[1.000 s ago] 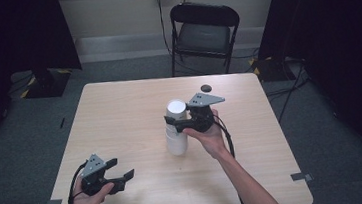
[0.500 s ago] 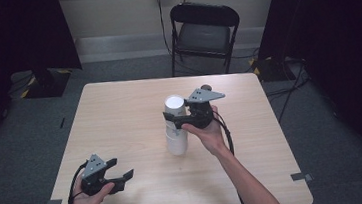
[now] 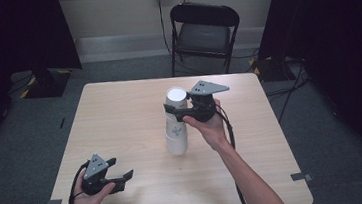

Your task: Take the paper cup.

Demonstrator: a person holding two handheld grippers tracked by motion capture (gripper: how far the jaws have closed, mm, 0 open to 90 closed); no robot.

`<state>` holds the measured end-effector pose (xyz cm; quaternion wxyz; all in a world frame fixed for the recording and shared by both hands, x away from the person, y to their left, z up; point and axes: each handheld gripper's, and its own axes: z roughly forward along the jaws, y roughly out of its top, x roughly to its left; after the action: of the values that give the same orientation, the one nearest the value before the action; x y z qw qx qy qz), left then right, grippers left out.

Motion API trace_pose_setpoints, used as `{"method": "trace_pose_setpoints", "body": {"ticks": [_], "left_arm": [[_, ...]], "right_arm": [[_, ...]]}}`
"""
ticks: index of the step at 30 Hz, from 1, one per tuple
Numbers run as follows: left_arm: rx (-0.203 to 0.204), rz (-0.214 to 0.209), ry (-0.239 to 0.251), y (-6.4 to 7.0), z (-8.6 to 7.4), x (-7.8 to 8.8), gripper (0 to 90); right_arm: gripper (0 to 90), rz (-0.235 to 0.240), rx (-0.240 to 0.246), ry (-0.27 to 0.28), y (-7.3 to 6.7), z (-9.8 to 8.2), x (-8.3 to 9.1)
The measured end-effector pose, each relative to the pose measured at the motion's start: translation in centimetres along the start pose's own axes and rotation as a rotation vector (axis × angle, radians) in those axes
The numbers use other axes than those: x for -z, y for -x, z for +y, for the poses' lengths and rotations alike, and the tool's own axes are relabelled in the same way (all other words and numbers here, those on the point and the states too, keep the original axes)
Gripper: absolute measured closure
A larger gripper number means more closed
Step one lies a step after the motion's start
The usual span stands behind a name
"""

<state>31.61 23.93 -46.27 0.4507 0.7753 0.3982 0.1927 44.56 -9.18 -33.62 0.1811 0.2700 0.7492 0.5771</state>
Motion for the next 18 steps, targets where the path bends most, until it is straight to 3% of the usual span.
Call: {"method": "trace_pose_setpoints", "body": {"ticks": [13, 18], "left_arm": [[-0.031, 0.004, 0.036, 0.6, 0.4, -0.3, 19.9], [-0.03, -0.016, 0.041, 0.8, 0.5, -0.3, 19.8]], "right_arm": [[32.0, -0.008, -0.014, 0.029, 0.3, 1.5, 1.5], [32.5, -0.015, -0.015, 0.028, 0.3, 1.4, 2.4]]}}
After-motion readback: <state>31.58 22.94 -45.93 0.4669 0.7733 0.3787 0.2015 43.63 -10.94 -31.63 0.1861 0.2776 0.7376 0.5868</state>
